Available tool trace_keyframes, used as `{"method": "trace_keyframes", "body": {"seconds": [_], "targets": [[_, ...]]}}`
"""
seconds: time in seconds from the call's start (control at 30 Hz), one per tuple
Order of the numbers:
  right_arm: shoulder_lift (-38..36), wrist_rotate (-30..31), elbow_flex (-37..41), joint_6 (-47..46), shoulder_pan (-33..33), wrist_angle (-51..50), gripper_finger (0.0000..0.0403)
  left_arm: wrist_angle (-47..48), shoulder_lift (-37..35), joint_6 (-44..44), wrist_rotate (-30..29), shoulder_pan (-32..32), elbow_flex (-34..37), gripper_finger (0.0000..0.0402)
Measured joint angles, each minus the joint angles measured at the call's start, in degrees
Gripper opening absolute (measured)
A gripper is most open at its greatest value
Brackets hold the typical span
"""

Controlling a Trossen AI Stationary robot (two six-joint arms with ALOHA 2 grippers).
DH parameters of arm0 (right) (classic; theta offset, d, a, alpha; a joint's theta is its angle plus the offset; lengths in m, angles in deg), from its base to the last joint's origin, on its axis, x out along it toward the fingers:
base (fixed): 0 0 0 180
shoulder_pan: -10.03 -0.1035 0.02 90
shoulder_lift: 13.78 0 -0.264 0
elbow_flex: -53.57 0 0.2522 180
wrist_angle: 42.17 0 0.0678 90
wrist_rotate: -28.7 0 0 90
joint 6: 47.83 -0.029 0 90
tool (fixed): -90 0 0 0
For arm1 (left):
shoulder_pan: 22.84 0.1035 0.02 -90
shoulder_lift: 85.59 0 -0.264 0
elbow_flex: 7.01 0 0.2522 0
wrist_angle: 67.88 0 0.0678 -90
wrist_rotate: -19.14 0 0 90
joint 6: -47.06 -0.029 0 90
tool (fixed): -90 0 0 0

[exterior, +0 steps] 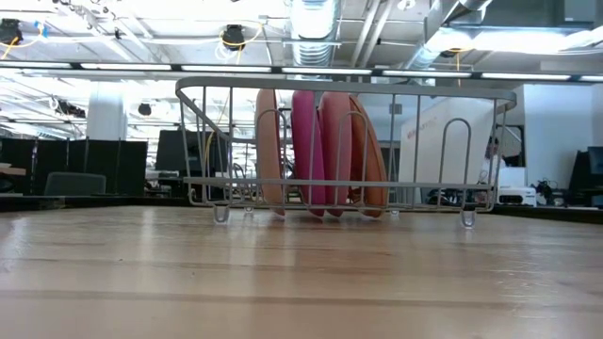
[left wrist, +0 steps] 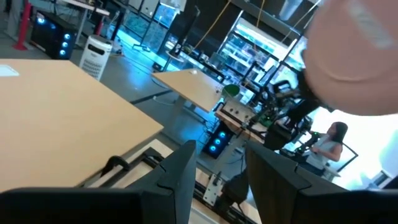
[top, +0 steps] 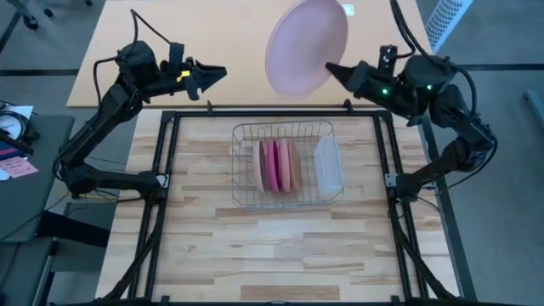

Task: Sort dishes
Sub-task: Put the beige plate in the dish rack

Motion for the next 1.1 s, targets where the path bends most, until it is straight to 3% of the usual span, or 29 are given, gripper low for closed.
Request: {"method": "trace_keyframes", "body": {"seconds": [0.3,0.6,1.1], "targets": [[0.06,-1.14,0.0,-8.84,-9.21,0.33,0.0,0.0,0.0,1.32,-0.94,0.0,0.0,0.0132],[0.23,-0.84,0.0,-8.86,-9.88,-2.22,0.0,-1.13,1.7,2.35,-2.45,0.0,0.0,0.0132],[1.36,14.19,0.0,-5.11,-7.28,-3.74,0.0,-5.94,2.74,3.15,-2.78,0.0,0.0,0.0132]]}}
